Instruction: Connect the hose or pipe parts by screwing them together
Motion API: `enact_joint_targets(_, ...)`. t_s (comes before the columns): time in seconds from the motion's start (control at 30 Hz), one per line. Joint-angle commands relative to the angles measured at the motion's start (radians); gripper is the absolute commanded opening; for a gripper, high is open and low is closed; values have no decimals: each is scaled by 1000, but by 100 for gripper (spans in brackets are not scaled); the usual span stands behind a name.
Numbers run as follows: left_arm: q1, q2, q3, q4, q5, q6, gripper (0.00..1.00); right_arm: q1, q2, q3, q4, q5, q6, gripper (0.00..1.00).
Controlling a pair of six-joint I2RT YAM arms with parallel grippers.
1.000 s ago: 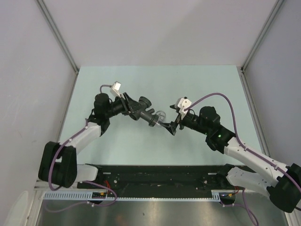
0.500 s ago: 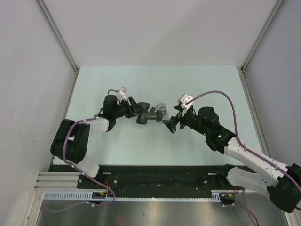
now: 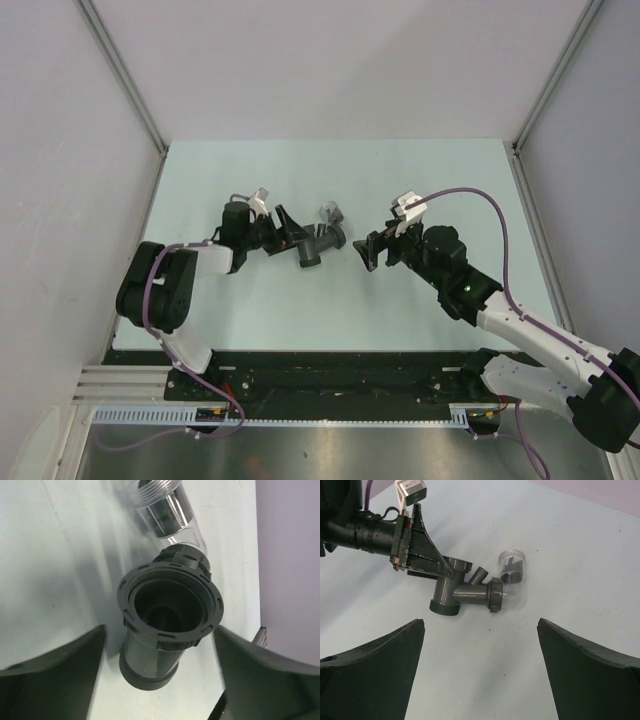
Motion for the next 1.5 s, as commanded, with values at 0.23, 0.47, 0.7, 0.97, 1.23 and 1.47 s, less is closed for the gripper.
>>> enact_joint_targets(0.23,32,-204,154,-406,-83,177,100,-6,-56,84,-191,85,190,100)
enact_joint_targets(0.47,19,-517,120,-419,-111,260,100,-4,-108,145,-278,256,419,100)
enact_joint_targets(0.7,6,-792,67,-409,-1,278,100,-6,-137,185,-364,268,427,100)
enact_joint_targets(0.97,6,-1099,-99,-401,-63,312,100,-6,-171,183,-450,309,492,100)
enact_joint_targets(1.23,8,-1108,-131,-404,-88,295,100,-6,-157,183,-432,316,443,100)
enact_joint_targets(1.47,8,-1107,-105,-405,-76,301,100,-7,-151,180,-427,314,471,100)
